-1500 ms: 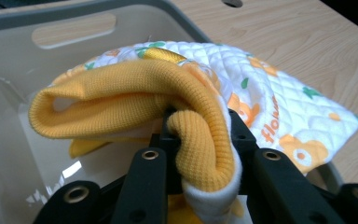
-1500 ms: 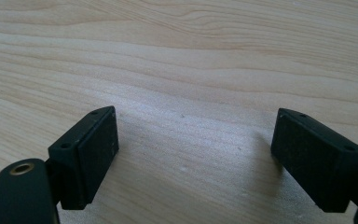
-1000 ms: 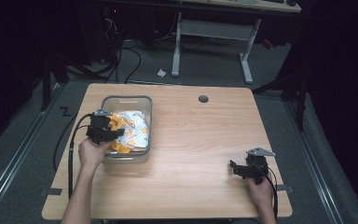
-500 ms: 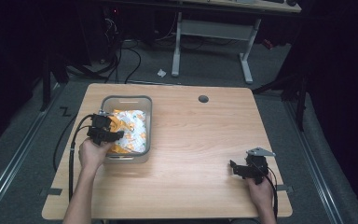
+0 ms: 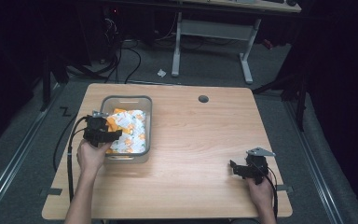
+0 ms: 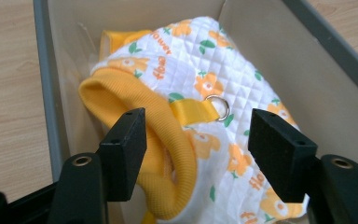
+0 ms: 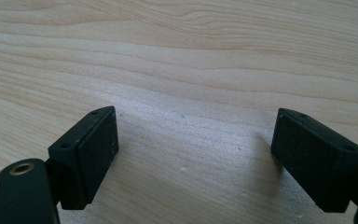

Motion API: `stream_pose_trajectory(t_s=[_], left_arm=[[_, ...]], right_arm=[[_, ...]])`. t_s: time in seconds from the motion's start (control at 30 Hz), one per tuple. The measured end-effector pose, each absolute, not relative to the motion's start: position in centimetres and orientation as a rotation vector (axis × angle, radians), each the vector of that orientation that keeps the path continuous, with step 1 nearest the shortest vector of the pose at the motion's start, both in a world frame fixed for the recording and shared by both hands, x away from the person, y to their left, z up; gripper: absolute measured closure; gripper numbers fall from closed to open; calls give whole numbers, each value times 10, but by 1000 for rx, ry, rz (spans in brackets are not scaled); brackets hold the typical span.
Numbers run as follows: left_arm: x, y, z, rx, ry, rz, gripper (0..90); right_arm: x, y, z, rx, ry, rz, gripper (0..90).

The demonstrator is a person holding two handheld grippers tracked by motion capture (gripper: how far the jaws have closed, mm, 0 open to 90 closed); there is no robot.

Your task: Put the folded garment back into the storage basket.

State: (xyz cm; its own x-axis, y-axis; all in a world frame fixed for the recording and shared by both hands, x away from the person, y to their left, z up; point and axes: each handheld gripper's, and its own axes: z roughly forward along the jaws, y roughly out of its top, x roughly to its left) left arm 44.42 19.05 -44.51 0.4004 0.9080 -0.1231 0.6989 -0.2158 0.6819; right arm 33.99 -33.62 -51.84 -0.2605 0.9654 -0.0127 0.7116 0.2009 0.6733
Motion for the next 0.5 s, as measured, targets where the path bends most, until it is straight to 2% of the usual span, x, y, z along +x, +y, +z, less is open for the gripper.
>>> stream_pose_trajectory(t_s=[0.5], left_arm=[[428, 174, -431, 1931, 1265, 414, 361]], right_arm=[[340, -336, -518, 1560, 2047, 781, 147]])
